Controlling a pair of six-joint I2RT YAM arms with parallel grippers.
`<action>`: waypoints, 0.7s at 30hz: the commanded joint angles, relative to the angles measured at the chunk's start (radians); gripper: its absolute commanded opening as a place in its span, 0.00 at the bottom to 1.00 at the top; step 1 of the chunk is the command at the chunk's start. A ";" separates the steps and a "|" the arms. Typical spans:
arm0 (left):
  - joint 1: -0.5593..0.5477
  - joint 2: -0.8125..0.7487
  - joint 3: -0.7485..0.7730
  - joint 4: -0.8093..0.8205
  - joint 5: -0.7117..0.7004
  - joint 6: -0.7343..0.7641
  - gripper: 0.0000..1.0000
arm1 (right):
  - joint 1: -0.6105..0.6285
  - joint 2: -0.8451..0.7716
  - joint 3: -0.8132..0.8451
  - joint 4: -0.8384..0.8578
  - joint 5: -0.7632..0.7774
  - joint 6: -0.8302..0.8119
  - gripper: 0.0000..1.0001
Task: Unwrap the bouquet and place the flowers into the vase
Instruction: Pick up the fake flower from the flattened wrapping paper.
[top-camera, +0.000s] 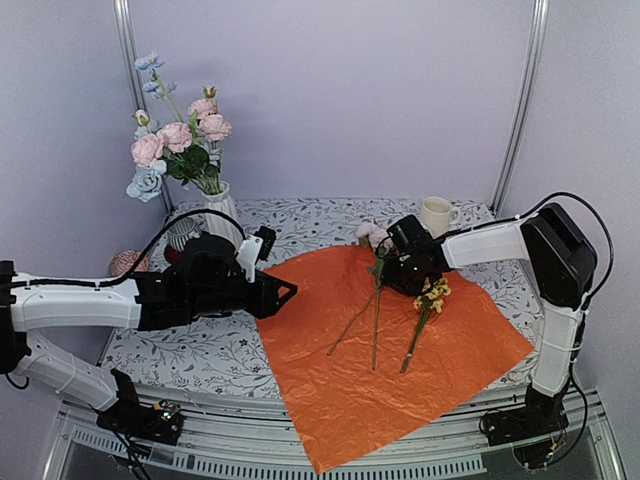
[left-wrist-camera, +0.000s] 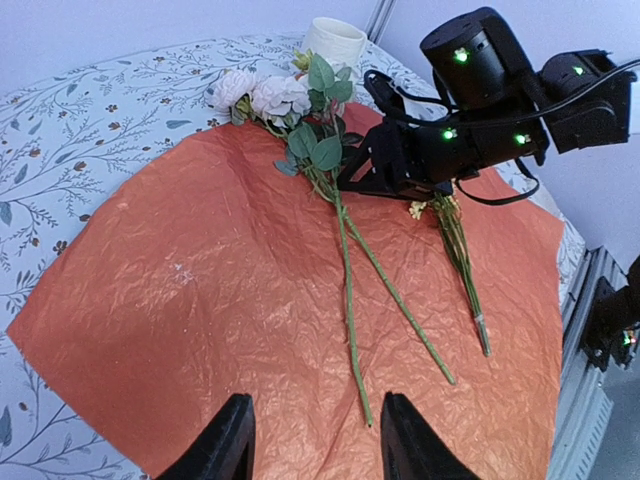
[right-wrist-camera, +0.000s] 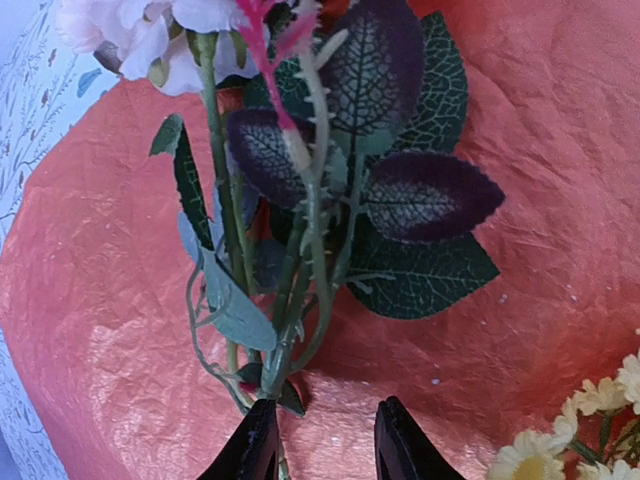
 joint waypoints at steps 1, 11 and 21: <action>0.013 -0.018 -0.014 0.030 -0.006 0.006 0.44 | -0.010 0.044 0.040 0.036 -0.027 0.005 0.35; 0.014 -0.023 -0.016 0.025 0.002 0.003 0.44 | -0.011 0.055 0.044 0.053 -0.050 0.015 0.27; 0.015 -0.022 -0.016 0.021 0.007 0.002 0.45 | -0.018 0.075 0.042 0.080 -0.070 0.014 0.22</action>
